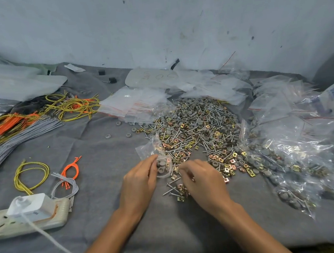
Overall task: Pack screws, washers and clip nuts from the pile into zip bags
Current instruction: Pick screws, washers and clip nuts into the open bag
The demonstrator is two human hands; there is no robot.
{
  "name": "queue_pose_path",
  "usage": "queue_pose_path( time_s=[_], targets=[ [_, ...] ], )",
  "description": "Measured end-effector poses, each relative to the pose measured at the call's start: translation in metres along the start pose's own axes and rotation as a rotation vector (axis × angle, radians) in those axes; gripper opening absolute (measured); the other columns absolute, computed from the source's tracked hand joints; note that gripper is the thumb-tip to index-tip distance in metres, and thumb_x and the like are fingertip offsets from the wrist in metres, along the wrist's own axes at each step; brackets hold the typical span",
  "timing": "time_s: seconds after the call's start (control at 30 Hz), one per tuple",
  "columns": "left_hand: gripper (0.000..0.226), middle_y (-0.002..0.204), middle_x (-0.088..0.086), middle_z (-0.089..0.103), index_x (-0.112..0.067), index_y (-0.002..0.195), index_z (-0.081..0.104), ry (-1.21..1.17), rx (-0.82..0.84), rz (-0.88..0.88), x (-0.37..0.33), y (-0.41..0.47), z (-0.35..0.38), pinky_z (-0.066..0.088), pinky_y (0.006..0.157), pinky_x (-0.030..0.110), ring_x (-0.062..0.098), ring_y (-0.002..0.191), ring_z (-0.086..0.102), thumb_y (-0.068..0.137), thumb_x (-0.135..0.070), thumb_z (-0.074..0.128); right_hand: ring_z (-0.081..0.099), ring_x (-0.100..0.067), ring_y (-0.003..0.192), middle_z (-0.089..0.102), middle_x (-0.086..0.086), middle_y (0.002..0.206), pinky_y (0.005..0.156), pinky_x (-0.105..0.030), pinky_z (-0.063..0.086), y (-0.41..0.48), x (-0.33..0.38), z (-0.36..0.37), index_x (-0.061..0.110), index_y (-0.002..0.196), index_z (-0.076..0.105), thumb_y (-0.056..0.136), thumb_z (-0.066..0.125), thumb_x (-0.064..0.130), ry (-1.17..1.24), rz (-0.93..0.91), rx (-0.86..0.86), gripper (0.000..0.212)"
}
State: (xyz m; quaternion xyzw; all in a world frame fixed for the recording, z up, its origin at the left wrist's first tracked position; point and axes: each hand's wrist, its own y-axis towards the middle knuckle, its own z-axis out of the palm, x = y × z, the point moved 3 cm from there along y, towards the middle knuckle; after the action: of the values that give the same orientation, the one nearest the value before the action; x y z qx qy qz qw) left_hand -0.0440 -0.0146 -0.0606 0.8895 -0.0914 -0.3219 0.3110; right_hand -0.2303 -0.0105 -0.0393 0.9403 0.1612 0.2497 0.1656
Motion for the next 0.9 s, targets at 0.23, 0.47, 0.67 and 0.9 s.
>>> queue_pose_path(
  time_s=[0.23,0.47,0.67,0.9],
  targets=[
    [0.026,0.113,0.001,0.075,-0.011,0.119,0.072,-0.024,-0.003,-0.050,0.001,0.001,-0.001,0.058,0.079,0.033,0.019,0.096,0.073,0.093,-0.008,0.068,0.054,-0.010,0.096,0.059,0.016,0.098,0.077,-0.031,0.046,0.013,-0.040,-0.019,0.029,0.107,0.069,0.099,0.059,0.027,-0.059,0.112,0.146,0.013],
    [0.025,0.115,0.001,0.074,-0.009,0.120,0.072,-0.020,0.008,-0.051,-0.001,0.001,-0.002,0.058,0.082,0.033,0.018,0.099,0.072,0.095,-0.010,0.067,0.057,-0.005,0.085,0.059,0.017,0.091,0.076,-0.037,0.055,0.051,-0.030,-0.006,0.033,0.083,0.066,0.096,0.061,0.027,-0.093,0.096,0.362,0.015],
    [0.025,0.114,0.002,0.075,-0.009,0.119,0.072,-0.029,0.007,-0.062,-0.001,0.001,-0.002,0.057,0.081,0.034,0.020,0.098,0.072,0.095,-0.009,0.066,0.059,-0.005,0.076,0.064,0.013,0.080,0.071,-0.038,0.057,0.053,-0.028,-0.005,0.030,0.084,0.066,0.094,0.065,0.033,-0.115,0.109,0.419,0.010],
    [0.026,0.116,0.003,0.074,-0.008,0.121,0.071,-0.024,0.022,-0.055,-0.002,0.001,-0.004,0.057,0.085,0.033,0.019,0.100,0.072,0.096,-0.010,0.064,0.063,-0.019,0.081,0.067,0.006,0.081,0.068,-0.034,0.052,0.042,-0.014,-0.001,0.024,0.085,0.066,0.094,0.064,0.039,-0.249,0.043,0.483,0.017]
  ],
)
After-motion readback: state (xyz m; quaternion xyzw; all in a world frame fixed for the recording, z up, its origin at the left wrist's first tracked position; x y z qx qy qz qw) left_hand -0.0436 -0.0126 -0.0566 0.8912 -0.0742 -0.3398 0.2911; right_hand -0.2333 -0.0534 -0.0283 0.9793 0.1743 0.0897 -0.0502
